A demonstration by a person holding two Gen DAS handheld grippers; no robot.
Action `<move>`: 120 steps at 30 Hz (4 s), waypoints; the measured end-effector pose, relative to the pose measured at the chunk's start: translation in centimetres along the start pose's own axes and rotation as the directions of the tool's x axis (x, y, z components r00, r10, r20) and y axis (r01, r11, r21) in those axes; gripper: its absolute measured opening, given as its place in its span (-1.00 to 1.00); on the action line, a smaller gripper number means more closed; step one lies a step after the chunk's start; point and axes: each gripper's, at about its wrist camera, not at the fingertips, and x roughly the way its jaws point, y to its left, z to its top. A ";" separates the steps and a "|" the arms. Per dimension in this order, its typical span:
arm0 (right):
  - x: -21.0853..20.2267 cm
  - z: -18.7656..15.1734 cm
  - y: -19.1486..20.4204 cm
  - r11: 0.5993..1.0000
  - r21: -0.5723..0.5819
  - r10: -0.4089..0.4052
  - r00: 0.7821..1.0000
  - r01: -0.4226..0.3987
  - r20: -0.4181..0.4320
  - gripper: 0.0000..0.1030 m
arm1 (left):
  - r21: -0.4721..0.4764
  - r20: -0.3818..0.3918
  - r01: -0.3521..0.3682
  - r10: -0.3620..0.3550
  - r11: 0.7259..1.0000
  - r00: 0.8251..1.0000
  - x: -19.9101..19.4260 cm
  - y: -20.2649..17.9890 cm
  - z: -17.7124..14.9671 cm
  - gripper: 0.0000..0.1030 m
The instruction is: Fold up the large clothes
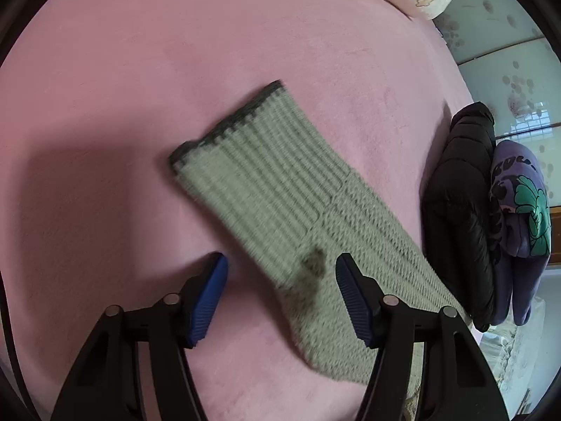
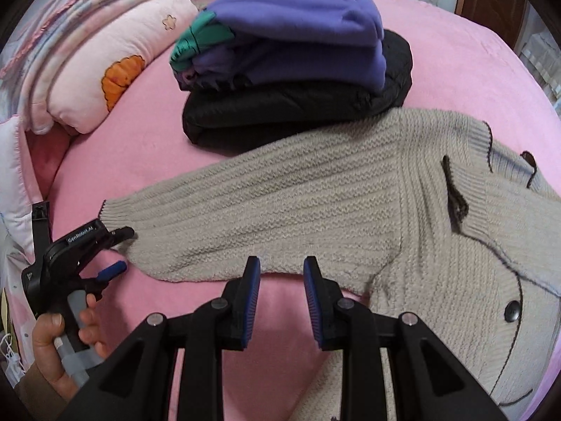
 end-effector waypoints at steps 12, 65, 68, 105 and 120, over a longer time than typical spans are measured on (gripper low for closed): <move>-1.0 -0.6 -4.0 0.994 0.107 -0.008 1.000 0.006 0.023 -0.51 | 0.243 0.081 0.093 -0.116 0.966 0.990 -5.3 -8.2 -3.2 -0.90; 0.6 -7.2 -33.1 0.904 0.428 -0.016 0.999 -0.002 0.040 -0.21 | 0.676 -0.056 0.029 0.012 0.736 0.998 2.3 -19.5 -24.3 0.27; 1.1 -6.5 -32.9 0.915 0.402 -0.001 0.998 -0.025 0.065 -0.31 | 0.678 -0.058 0.035 0.006 0.734 0.998 2.5 -20.0 -24.0 0.27; -5.4 -7.9 -43.3 0.851 0.429 -0.409 0.895 0.302 0.181 -0.85 | 0.695 0.157 -0.249 0.195 0.674 0.968 6.6 -25.2 -25.9 0.28; -4.7 -6.5 -45.8 0.837 0.459 -0.401 0.905 0.299 0.142 -0.66 | 0.698 0.145 -0.217 0.163 0.682 0.976 4.8 -24.4 -25.5 0.31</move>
